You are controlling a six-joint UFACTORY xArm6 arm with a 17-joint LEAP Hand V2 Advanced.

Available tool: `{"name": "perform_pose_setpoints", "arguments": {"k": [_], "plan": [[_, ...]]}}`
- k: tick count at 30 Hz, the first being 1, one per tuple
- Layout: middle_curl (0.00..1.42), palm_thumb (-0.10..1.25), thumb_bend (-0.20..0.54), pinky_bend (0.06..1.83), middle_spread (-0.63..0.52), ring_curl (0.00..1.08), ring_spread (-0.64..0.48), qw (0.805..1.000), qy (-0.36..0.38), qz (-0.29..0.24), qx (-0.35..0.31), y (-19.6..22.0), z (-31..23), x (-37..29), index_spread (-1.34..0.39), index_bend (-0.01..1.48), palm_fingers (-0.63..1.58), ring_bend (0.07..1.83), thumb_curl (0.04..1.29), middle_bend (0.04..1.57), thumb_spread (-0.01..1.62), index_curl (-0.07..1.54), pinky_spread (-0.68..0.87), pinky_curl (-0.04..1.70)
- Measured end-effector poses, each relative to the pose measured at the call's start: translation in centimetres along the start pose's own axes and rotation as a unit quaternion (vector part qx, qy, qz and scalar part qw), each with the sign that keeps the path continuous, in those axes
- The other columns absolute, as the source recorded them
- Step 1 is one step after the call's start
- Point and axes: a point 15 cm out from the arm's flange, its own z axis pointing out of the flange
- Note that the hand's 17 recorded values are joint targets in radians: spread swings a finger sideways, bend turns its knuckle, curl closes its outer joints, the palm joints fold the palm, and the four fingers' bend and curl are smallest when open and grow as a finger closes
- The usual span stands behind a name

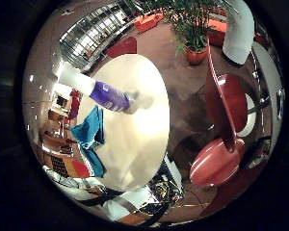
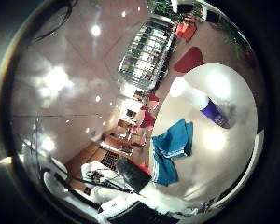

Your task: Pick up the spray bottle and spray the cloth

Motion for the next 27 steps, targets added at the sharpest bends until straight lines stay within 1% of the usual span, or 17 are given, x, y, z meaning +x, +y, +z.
{"name": "perform_pose_setpoints", "arguments": {"k": [7,12,15,21,27], "plan": [[0.34,0.28,-0.033,0.54,0.12,0.22,0.18,0.999,-0.043,-0.007,-0.021,0.7,2.9,2.8,-0.18,0.15,0.0,0.44,0.29,0.24,0.89,0.27,0.35,0.21],[0.34,0.28,-0.034,0.5,0.13,0.23,0.18,0.997,-0.063,-0.012,-0.042,0.7,5.3,3.6,-0.18,0.15,-0.01,0.42,0.29,0.23,0.87,0.26,0.34,0.24],[0.34,0.28,-0.034,0.49,0.14,0.23,0.18,0.996,-0.068,-0.014,-0.052,0.6,6.5,3.6,-0.18,0.15,0.0,0.41,0.29,0.23,0.87,0.26,0.34,0.25],[0.34,0.28,-0.032,0.47,0.14,0.24,0.18,0.996,-0.053,-0.026,-0.065,-0.4,9.1,3.9,-0.17,0.15,0.0,0.4,0.29,0.22,0.88,0.25,0.34,0.27],[0.34,0.29,-0.033,0.44,0.14,0.24,0.17,0.996,-0.055,-0.033,-0.061,-1.9,11.7,3.6,-0.16,0.15,0.02,0.4,0.3,0.23,0.88,0.25,0.33,0.28]]}}
